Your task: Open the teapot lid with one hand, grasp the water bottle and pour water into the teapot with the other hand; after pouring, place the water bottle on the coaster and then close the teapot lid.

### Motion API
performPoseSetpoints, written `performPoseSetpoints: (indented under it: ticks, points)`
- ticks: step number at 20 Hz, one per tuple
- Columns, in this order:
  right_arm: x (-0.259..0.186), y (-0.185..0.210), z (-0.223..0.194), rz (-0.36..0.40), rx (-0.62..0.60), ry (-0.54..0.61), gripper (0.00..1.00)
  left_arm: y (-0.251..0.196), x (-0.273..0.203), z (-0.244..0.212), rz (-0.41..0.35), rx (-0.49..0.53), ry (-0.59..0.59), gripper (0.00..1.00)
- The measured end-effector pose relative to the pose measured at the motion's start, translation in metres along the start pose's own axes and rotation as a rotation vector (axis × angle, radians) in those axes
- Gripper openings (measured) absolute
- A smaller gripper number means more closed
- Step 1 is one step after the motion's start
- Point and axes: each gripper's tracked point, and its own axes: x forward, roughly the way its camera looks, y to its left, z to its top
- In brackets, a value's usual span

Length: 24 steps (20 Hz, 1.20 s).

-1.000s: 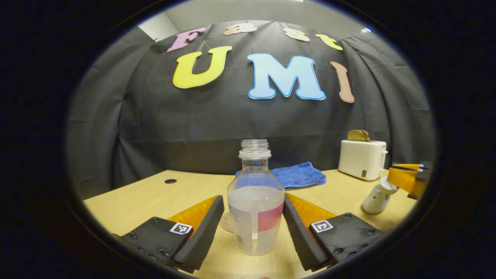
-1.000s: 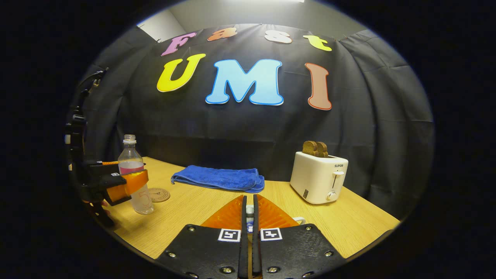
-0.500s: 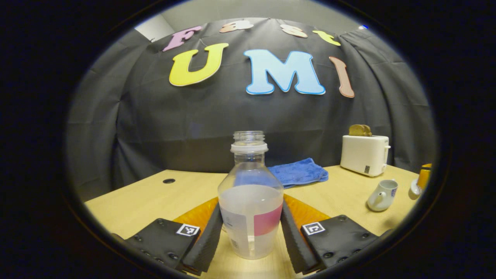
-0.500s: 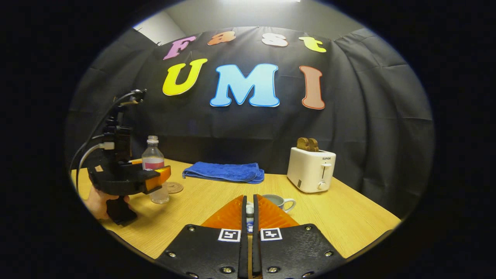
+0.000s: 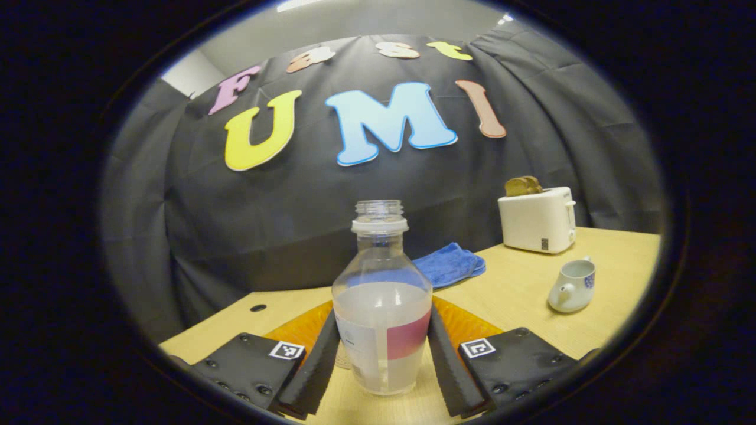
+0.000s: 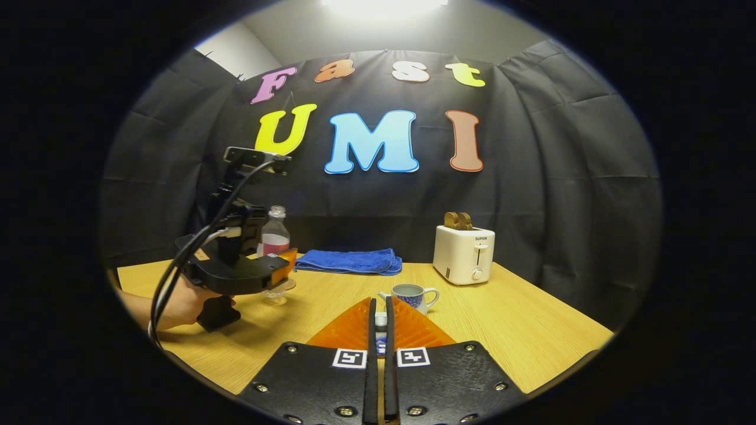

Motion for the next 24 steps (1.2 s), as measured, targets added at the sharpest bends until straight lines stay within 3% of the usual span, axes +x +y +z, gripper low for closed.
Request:
performPoseSetpoints:
  ticks: [4,13,24]
  points:
    - [-0.013,0.001,-0.002,0.002,0.006,-0.006,0.04,-0.023,0.004,0.007,-0.035,0.095,-0.005,0.86]
    - [-0.035,0.01,-0.015,0.044,0.022,0.014,0.05,-0.055,0.018,-0.003,-0.075,0.461,0.051,0.86]
    - [-0.044,-0.005,-0.029,0.007,0.067,0.026,0.05,-0.103,0.039,-0.004,-0.146,0.881,0.033,0.87]
